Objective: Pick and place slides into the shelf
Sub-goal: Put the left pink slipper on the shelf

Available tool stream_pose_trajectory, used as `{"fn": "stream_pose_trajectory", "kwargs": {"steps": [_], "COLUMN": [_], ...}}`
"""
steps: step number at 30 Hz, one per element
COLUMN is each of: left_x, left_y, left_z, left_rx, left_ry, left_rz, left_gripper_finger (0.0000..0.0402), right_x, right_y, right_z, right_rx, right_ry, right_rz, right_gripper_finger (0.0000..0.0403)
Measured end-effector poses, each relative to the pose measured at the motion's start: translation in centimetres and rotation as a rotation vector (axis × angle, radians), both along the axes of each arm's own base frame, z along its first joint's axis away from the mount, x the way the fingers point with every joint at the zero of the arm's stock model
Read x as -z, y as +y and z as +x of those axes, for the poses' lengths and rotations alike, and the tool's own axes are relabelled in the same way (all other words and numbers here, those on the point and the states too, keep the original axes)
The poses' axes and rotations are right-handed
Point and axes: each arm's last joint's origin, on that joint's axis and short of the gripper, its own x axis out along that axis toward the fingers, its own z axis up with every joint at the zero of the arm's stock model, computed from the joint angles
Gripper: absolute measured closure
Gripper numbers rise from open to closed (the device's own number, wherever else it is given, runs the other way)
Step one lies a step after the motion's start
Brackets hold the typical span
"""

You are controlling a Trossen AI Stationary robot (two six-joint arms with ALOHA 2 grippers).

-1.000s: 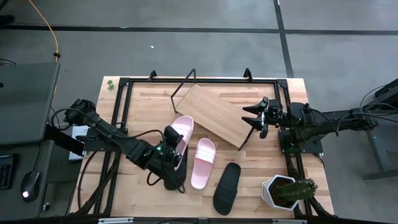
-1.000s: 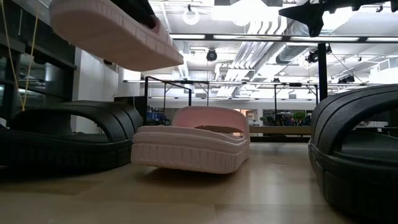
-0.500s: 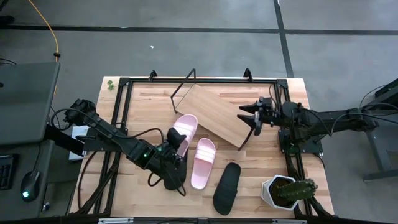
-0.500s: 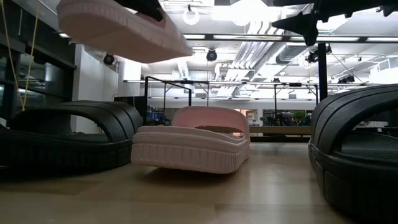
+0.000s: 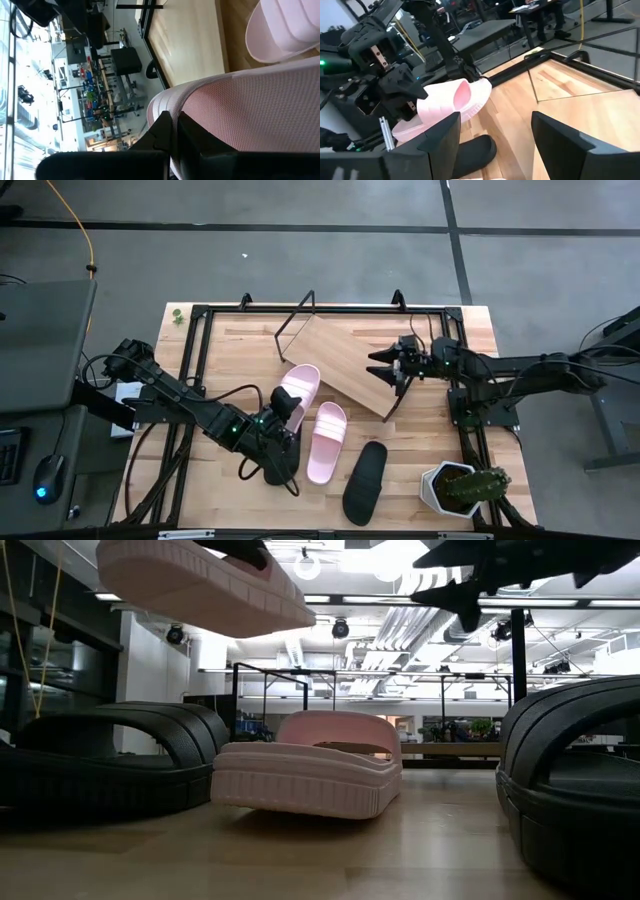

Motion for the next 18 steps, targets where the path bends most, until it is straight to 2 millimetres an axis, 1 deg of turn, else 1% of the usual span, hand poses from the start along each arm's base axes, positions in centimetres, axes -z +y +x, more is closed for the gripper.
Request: {"fn": "stream_pose_trajectory", "kwargs": {"steps": [5,9,18], "left_x": [-0.1,-0.3,-0.6], "left_y": [0.0,0.0,-0.2], "left_z": [0.0,0.2,0.6], "left_rx": [0.005,0.02,0.051], "left_ry": [0.023,0.033,0.036], "left_rz": [0.056,0.085,0.108], "left_gripper_finger": [0.04,0.04,0.0399], "right_x": [0.8,1.3,1.7], "right_y": [-0.8,-1.3,-1.5], "right_z": [1.0,1.7,2.7], "right_rx": [0.014,-0.007,-0.029], "right_ry": [0.013,0.01,-0.017], "right_rz": [0.039,0.078,0.097], "right_gripper_finger": [0.0169,0.0169,0.0169]}}
